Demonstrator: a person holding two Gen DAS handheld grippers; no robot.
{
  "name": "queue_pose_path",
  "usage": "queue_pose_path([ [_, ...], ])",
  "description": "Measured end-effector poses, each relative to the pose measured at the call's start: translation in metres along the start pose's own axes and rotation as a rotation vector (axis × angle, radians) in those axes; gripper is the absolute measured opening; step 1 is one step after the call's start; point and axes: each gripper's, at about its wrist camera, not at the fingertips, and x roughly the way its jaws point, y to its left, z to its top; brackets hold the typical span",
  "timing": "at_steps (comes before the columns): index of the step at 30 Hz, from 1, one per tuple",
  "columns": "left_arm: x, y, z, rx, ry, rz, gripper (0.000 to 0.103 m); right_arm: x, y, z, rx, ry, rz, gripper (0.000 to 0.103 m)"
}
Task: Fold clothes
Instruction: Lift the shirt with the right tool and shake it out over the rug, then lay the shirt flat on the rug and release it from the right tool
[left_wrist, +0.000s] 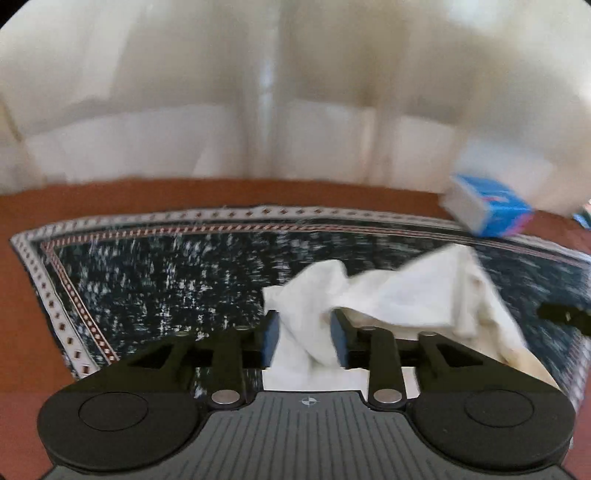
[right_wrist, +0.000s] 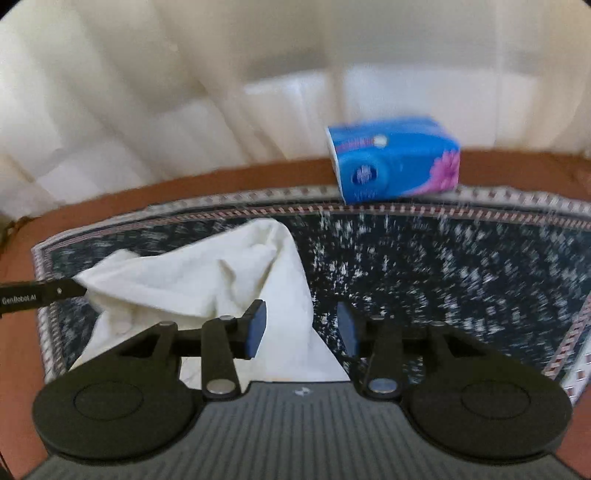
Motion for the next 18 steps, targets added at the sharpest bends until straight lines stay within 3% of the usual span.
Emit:
queue_pose_path([
  [2,-0.029,-0.005,-0.016,0.073,-0.024,-0.049,0.059,-0.029,-0.003,-0.007,-0.056,-0.031,0.026,0.057],
  [5,-0.051,-0.02,-0.051,0.155,0.019,-0.129,0.06,-0.063,-0.005,-0.025,-0.133,-0.03,0.019,0.058],
  [11,-0.062,-0.048,-0.125,0.285,0.093,-0.242,0.061,-0.077,0.011,-0.08,-0.191,0.102,-0.028,0.058],
  [14,-0.057,-0.066,-0.156,0.375,0.154,-0.255,0.063,-0.078,0.022,-0.103,-0.245,0.145,-0.046,0.058],
  [18,-0.059,-0.092,-0.183,0.487,0.137,-0.207,0.065,-0.074,0.033,-0.121,-0.374,0.174,-0.025,0.058],
])
